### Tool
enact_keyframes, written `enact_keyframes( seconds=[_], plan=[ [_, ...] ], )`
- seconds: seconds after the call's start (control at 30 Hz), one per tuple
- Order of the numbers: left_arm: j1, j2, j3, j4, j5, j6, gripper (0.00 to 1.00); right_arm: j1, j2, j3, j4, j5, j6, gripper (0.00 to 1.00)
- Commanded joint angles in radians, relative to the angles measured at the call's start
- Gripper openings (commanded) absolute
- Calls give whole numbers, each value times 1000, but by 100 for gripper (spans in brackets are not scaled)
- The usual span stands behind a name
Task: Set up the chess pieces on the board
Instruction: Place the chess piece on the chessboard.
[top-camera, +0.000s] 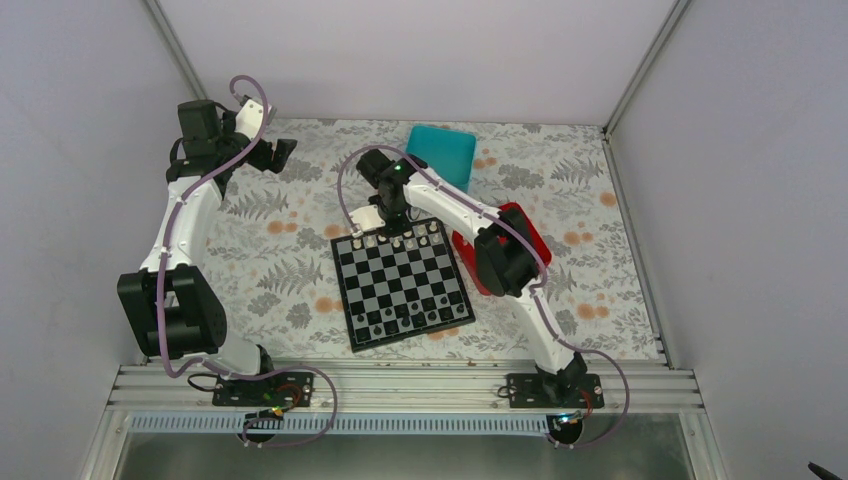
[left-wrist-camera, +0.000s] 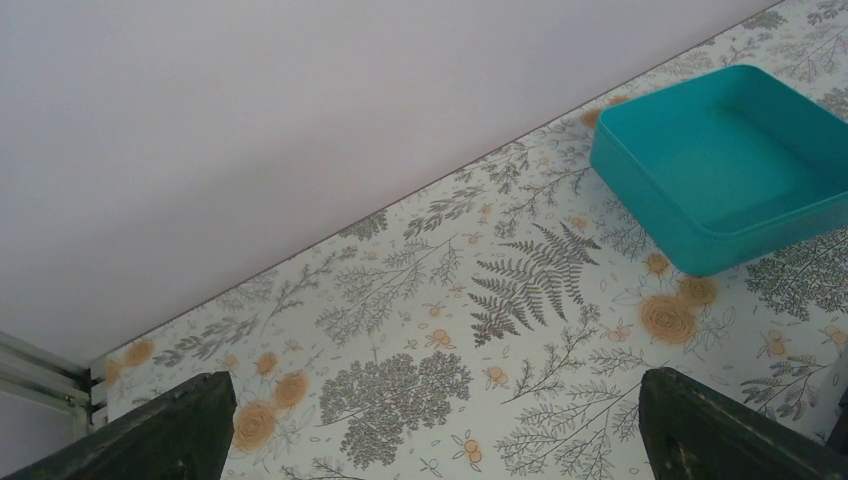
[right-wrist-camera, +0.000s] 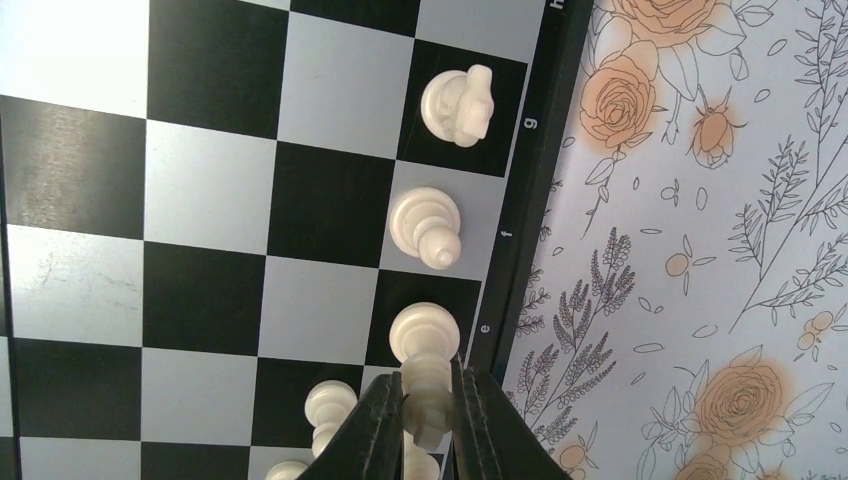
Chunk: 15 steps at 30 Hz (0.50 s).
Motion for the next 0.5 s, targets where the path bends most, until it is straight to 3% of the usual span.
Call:
enact_keyframes(
  seconds=[0.0, 0.47],
  plan=[
    [4, -24, -6, 5, 30, 1, 100, -4, 23, 24, -4, 2, -15, 12],
    [4, -23, -6, 5, 31, 1, 100, -8, 27, 21, 9, -1, -11, 18]
  ],
)
